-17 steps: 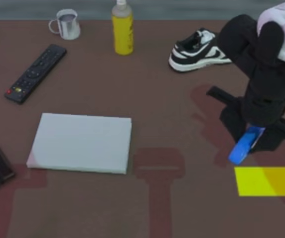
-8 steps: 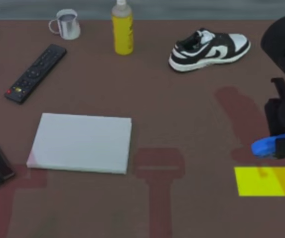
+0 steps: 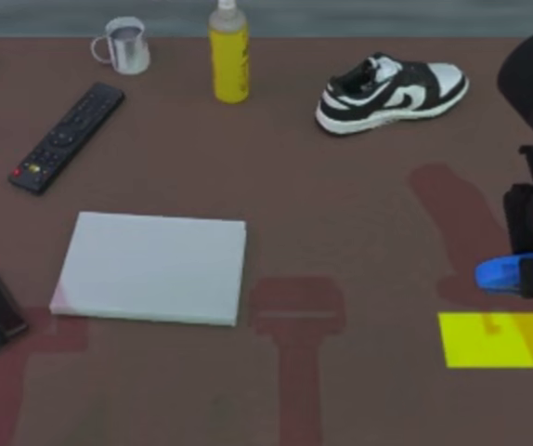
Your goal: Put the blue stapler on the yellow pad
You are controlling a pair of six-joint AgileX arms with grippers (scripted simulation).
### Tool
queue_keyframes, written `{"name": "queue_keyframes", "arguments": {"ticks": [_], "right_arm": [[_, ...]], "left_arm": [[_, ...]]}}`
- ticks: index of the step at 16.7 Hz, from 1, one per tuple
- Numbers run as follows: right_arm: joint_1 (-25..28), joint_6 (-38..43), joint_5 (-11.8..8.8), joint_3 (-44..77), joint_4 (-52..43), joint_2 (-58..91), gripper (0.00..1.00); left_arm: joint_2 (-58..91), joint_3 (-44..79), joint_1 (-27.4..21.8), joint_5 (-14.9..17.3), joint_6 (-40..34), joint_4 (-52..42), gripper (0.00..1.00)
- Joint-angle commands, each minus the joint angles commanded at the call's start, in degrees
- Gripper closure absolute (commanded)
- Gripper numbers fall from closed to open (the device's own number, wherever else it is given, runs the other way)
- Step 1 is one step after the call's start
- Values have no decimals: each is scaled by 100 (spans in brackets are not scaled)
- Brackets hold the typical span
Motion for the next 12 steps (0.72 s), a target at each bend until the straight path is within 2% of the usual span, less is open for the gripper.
{"name": "queue_keyframes", "arguments": {"ticks": [3,9,12], "right_arm": [[-6,5,4,-268,401,149,100],[-21,22,4,-1251,2037,721,100],[-21,24,1,-1443,2284,831,100]], "left_arm": [[0,0,0,0,0,0,0],[0,0,0,0,0,0,0],[0,0,0,0,0,0,0]]}}
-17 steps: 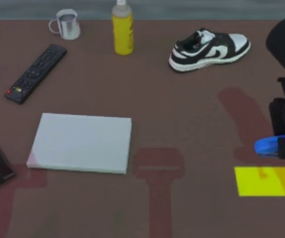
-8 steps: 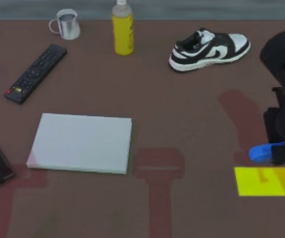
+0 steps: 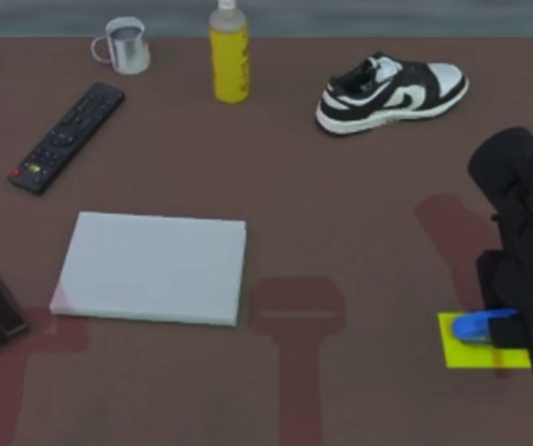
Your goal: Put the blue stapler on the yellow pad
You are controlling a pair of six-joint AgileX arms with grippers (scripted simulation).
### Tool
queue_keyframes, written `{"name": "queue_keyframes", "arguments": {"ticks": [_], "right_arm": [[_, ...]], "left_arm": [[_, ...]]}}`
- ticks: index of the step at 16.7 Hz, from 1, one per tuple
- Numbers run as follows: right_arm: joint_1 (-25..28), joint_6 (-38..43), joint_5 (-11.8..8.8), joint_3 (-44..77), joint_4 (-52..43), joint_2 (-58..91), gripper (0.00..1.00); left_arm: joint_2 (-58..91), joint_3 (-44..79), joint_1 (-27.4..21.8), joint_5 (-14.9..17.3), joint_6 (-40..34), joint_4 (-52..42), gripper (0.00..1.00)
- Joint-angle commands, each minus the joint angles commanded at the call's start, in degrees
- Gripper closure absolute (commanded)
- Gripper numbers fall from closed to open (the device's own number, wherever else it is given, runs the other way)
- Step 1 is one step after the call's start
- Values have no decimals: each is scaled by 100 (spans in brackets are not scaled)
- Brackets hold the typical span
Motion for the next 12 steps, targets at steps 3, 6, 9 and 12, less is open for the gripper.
{"name": "queue_keyframes", "arguments": {"ticks": [3,6,9,12], "right_arm": [[0,0,0,0,0,0,100],[0,0,0,0,0,0,77],[0,0,0,0,0,0,55],[0,0,0,0,0,0,32]], "left_arm": [[0,0,0,0,0,0,0],[0,0,0,0,0,0,0],[0,0,0,0,0,0,0],[0,0,0,0,0,0,0]]}}
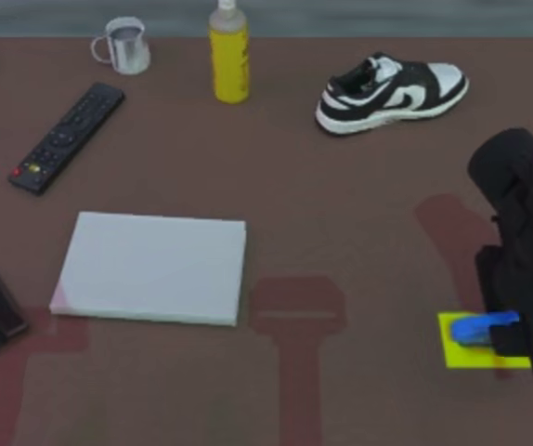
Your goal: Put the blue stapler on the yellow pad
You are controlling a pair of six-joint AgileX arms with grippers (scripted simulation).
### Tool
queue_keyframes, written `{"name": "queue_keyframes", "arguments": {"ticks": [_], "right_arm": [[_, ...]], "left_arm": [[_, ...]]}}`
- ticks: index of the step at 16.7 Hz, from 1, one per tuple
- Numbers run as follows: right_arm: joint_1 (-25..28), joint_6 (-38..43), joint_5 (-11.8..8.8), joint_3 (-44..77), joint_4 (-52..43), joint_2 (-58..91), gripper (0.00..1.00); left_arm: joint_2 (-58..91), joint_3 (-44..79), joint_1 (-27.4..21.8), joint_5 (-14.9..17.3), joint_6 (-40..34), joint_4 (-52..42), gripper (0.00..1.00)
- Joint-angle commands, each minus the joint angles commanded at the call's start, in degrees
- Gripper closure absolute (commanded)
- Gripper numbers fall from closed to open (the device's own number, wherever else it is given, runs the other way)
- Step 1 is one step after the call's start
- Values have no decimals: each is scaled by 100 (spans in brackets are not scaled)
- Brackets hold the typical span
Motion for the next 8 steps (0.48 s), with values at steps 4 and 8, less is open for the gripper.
{"name": "queue_keyframes", "arguments": {"ticks": [4,8], "right_arm": [[0,0,0,0,0,0,2],[0,0,0,0,0,0,0]], "left_arm": [[0,0,0,0,0,0,0],[0,0,0,0,0,0,0]]}}
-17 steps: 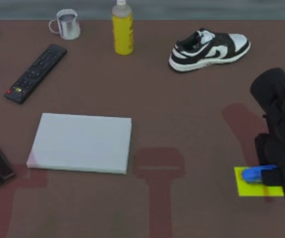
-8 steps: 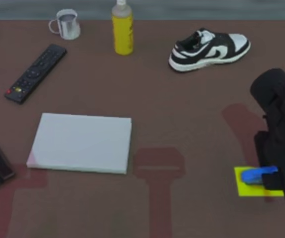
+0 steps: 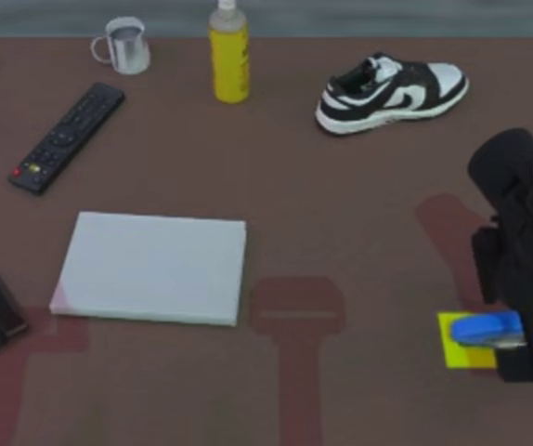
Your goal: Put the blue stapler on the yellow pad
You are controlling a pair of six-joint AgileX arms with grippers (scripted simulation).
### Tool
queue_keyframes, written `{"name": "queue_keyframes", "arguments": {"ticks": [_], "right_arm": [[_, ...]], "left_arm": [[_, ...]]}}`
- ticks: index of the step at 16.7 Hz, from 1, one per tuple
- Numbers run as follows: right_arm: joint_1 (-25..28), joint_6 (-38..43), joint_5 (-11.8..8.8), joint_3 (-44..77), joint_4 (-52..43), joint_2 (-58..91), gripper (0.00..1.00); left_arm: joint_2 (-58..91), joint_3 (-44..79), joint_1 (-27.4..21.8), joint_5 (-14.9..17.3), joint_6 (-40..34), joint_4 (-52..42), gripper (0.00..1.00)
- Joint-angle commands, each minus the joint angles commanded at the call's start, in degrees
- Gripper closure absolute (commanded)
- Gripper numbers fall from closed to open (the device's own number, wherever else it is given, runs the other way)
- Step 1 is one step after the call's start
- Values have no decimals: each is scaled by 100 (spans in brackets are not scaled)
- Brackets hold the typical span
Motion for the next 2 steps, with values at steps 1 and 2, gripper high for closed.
{"name": "queue_keyframes", "arguments": {"ticks": [1,2], "right_arm": [[0,0,0,0,0,0,0],[0,0,0,0,0,0,0]], "left_arm": [[0,0,0,0,0,0,0],[0,0,0,0,0,0,0]]}}
